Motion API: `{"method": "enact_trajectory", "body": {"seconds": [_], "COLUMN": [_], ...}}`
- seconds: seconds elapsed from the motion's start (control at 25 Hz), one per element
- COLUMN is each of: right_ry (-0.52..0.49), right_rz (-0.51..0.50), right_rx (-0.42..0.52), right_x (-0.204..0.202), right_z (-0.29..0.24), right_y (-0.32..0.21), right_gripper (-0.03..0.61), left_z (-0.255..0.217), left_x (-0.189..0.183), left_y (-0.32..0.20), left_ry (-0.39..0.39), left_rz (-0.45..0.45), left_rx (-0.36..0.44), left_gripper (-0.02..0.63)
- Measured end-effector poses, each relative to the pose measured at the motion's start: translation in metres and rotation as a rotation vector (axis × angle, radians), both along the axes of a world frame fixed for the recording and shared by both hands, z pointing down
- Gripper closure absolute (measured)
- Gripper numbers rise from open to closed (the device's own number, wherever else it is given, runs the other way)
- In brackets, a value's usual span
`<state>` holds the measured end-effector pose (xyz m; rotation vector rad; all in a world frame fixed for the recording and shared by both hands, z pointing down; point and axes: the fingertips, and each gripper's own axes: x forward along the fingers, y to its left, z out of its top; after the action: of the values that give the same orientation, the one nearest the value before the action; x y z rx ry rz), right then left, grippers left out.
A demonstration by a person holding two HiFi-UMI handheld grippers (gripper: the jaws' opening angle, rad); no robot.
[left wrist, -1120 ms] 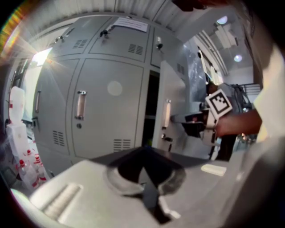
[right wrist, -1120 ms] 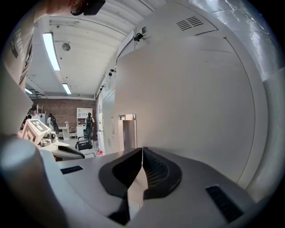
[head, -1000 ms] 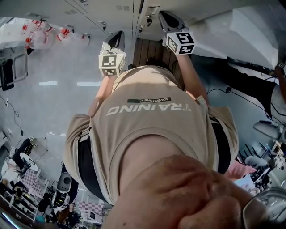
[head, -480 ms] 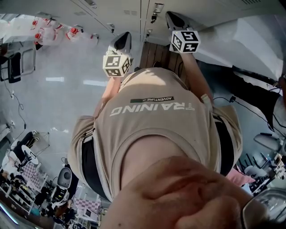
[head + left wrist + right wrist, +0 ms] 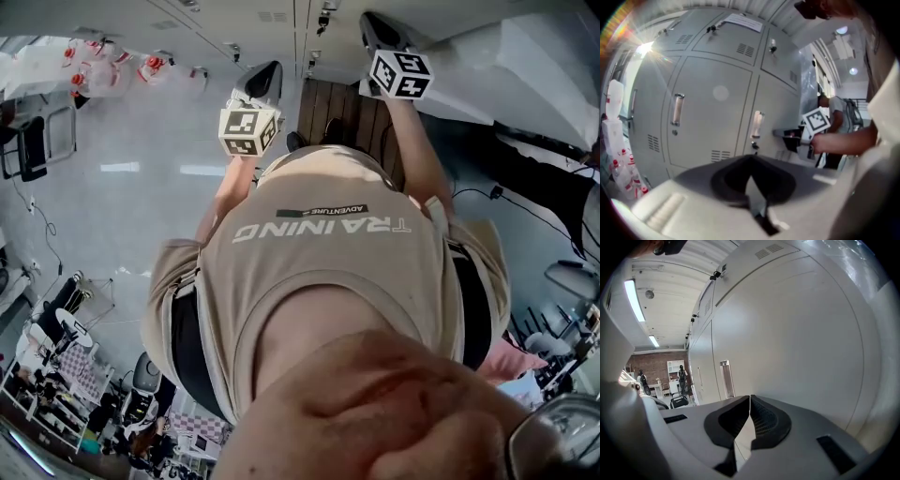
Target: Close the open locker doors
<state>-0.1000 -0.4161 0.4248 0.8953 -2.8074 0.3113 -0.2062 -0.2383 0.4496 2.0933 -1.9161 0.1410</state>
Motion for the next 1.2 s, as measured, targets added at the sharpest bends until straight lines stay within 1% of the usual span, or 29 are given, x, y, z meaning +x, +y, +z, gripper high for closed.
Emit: {"method": "enact_trajectory", "body": {"seconds": [0.12, 0.2, 0.36, 0.44, 0.52, 0.64, 0.84, 1.04, 1.2], "right_ry": [-0.007, 0.010, 0.074, 0.096, 0.107, 0.108, 0.059, 0.016, -0.008], "right_rz": [0.034, 0.054, 0.034, 0.024, 0.022, 0.006, -0.016, 0.008, -0.001], "right_rx": [0.016, 0.030, 0.108, 0.122, 0.125, 0.142, 0.113, 0.138, 0.143], "right_x": [0.018, 0.032, 0.049, 0.060, 0.072, 0.088, 0.121, 0.160, 0.182], "right_z": [-0.003, 0.001, 0.009, 0.013, 0.017, 0.022, 0.019, 0.009, 0.003], "right_y": [0.015, 0.029, 0.062, 0.076, 0.086, 0.101, 0.123, 0.122, 0.119], "right_gripper": [0.563, 0.563, 0.563, 0.563, 0.563, 0.563, 0.563, 0.563, 0.563], "left_z": [0.005, 0.011, 0.018, 0.018, 0.013, 0.005, -0.005, -0.012, -0.015], "left_x": [0.008, 0.016, 0.029, 0.037, 0.048, 0.062, 0.092, 0.129, 0.150], "left_y": [0.006, 0.008, 0.003, 0.001, 0.003, 0.010, 0.015, 0.008, 0.005], "left_ry": [-0.008, -0.005, -0.036, -0.047, -0.057, -0.092, -0.098, -0.144, -0.176], "left_rz": [0.040, 0.074, 0.139, 0.151, 0.149, 0.137, 0.115, 0.106, 0.088], "left_rx": [-0.004, -0.008, -0.004, -0.003, 0.007, 0.013, 0.007, 0.021, 0.018], "left_gripper": [0.620, 0.621, 0.621, 0.621, 0.620, 0.620, 0.621, 0.621, 0.620]}}
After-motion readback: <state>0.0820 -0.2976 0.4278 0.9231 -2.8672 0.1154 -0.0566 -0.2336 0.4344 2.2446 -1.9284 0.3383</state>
